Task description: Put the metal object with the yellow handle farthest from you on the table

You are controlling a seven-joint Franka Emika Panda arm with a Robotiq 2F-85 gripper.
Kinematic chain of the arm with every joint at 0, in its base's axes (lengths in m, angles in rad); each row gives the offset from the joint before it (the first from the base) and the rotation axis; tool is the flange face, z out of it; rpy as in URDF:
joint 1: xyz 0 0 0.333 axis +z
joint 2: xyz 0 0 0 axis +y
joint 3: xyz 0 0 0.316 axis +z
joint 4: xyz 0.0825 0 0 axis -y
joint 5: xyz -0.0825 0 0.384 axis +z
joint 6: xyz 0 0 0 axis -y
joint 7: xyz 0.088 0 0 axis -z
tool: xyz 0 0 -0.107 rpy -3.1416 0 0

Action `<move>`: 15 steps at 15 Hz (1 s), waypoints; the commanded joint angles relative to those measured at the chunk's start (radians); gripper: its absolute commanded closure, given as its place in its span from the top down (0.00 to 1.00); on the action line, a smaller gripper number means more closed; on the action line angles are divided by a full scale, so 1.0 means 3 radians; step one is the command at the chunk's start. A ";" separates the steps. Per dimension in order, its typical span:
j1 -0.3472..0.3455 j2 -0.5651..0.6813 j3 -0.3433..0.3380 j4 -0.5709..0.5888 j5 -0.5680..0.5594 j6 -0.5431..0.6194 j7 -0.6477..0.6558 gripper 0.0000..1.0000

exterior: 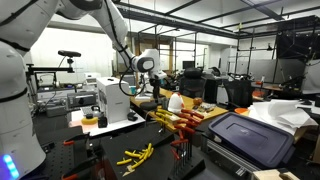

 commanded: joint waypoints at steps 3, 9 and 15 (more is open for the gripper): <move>-0.0091 0.0067 0.0114 0.0620 -0.0164 -0.0790 0.0359 1.00; -0.0289 0.0454 0.0240 0.1351 -0.0109 -0.1251 0.0520 1.00; -0.0432 0.0940 0.0225 0.1867 -0.0108 -0.1428 0.0532 1.00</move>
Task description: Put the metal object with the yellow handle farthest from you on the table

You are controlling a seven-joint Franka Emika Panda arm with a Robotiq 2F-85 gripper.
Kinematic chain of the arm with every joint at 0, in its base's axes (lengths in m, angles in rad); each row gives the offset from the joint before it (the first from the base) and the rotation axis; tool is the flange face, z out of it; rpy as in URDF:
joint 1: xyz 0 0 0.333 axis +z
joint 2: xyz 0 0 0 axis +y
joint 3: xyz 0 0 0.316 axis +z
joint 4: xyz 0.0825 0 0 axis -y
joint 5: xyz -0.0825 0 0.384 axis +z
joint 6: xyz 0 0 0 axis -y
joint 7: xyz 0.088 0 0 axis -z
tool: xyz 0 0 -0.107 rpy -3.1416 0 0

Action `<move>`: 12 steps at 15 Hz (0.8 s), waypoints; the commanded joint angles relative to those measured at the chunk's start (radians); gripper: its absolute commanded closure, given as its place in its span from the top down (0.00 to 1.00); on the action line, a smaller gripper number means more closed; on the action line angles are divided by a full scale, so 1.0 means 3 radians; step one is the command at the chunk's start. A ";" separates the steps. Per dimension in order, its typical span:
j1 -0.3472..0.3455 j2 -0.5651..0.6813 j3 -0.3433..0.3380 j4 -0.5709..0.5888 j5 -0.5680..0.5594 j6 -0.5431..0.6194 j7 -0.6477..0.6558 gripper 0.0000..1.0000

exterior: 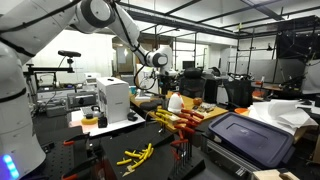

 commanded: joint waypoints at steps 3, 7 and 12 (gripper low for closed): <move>-0.0132 0.0458 0.0003 0.0563 -0.0010 -0.0330 0.0122 1.00; -0.0219 0.0688 0.0007 0.0812 0.0010 -0.0524 0.0114 1.00; -0.0307 0.0960 0.0030 0.1100 0.0036 -0.0723 0.0090 1.00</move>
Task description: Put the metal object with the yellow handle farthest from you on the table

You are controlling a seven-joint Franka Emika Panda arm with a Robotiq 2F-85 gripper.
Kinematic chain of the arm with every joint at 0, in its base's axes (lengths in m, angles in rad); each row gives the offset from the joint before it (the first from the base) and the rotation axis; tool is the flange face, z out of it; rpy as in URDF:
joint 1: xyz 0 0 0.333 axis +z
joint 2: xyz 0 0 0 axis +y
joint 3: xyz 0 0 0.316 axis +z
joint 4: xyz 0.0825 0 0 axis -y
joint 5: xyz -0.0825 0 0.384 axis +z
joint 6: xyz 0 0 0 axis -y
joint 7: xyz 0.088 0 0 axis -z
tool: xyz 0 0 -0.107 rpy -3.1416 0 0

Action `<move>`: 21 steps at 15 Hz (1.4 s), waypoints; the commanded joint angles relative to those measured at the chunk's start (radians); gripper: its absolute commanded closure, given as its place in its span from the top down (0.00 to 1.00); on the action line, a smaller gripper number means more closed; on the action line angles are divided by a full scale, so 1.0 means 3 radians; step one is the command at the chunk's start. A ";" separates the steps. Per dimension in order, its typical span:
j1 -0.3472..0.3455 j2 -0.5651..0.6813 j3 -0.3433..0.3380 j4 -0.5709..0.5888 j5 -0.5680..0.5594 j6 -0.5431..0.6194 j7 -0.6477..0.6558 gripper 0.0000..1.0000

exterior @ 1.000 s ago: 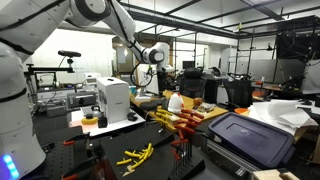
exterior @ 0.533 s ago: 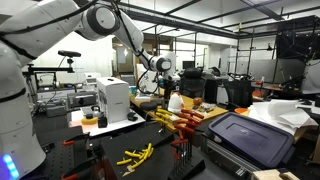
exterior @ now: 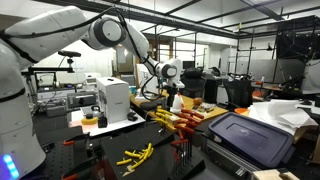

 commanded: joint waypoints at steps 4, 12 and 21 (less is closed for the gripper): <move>-0.0118 0.0411 0.0074 0.0533 0.0087 -0.0346 0.0071 1.00; -0.0150 0.0635 0.0114 0.0848 0.0121 -0.0490 0.0088 0.50; -0.0080 0.0485 0.0045 0.0724 0.0028 -0.0532 0.0179 0.06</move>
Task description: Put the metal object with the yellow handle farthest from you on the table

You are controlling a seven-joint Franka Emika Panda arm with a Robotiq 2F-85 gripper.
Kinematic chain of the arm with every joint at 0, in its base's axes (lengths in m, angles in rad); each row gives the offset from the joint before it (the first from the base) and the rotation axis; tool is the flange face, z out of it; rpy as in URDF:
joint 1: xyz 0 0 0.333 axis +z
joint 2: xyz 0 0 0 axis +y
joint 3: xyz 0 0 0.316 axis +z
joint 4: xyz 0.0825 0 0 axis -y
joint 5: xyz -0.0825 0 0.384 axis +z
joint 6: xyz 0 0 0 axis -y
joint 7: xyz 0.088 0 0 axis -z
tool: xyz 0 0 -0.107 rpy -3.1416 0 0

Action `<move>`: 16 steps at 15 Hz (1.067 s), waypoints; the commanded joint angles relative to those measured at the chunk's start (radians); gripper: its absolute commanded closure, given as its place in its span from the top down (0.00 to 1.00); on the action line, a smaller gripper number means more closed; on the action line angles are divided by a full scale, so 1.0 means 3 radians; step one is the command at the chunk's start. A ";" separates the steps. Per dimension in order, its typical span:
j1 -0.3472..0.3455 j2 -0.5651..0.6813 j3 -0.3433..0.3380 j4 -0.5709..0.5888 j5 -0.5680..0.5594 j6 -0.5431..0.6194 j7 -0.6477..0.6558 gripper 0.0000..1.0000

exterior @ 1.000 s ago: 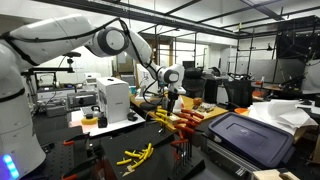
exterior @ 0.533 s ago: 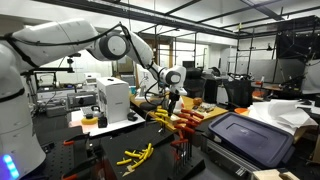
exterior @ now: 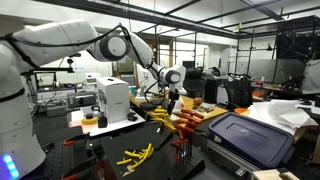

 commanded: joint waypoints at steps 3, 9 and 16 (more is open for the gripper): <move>0.0065 -0.0146 -0.0037 -0.0073 -0.0086 -0.0158 0.0115 0.06; 0.0152 -0.0500 -0.0048 -0.0357 -0.0173 -0.0275 0.0033 0.06; 0.0147 -0.0812 -0.0008 -0.0529 -0.0182 -0.0424 -0.0024 0.06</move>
